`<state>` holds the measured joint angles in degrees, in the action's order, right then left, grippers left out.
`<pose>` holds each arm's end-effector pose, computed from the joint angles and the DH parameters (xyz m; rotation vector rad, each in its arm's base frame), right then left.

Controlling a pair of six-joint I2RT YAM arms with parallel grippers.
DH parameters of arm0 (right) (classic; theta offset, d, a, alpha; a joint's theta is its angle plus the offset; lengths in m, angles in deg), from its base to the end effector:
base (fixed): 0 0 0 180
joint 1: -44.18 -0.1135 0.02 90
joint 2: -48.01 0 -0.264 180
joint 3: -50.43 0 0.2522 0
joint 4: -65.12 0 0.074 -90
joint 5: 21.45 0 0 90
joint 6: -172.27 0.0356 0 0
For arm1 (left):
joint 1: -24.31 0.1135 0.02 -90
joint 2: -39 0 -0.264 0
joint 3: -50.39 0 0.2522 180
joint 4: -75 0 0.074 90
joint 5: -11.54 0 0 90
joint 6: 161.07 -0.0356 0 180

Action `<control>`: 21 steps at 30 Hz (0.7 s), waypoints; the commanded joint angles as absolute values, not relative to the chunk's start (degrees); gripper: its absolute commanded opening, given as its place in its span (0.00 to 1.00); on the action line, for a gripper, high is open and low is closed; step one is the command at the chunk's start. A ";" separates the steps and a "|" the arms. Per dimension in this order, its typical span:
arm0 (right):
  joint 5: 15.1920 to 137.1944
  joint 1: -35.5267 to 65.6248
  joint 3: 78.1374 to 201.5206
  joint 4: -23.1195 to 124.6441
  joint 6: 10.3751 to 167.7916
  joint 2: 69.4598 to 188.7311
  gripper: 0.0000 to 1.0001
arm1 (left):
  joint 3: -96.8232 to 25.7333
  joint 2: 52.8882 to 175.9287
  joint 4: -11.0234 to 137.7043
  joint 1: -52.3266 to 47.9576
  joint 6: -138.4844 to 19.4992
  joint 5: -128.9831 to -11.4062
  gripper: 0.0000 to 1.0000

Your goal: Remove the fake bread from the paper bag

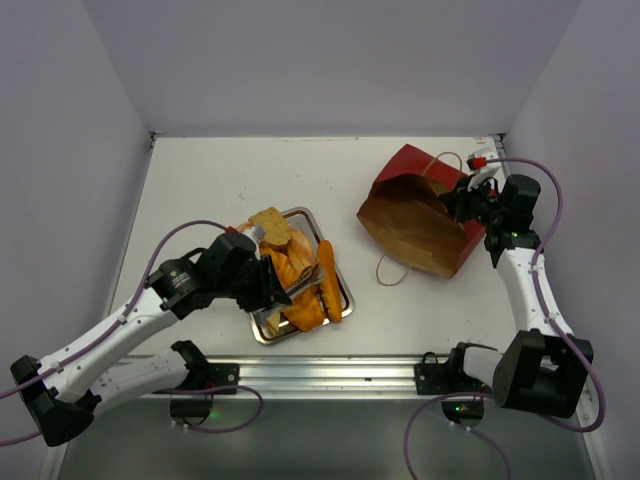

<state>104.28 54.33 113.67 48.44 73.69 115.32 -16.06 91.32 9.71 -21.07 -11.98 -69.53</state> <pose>0.2655 -0.0264 0.3027 -0.3832 1.8402 0.3773 0.1166 -0.1261 0.2990 -0.2493 2.6984 -0.8845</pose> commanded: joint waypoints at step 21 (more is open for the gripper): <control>105.91 54.81 113.68 50.30 74.18 113.32 0.00 | -24.19 88.84 10.17 -20.51 -10.69 -69.05 0.36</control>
<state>104.30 54.37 113.67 48.44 73.69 115.32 -20.50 89.61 9.47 -21.05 -11.50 -69.51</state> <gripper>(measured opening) 0.047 0.373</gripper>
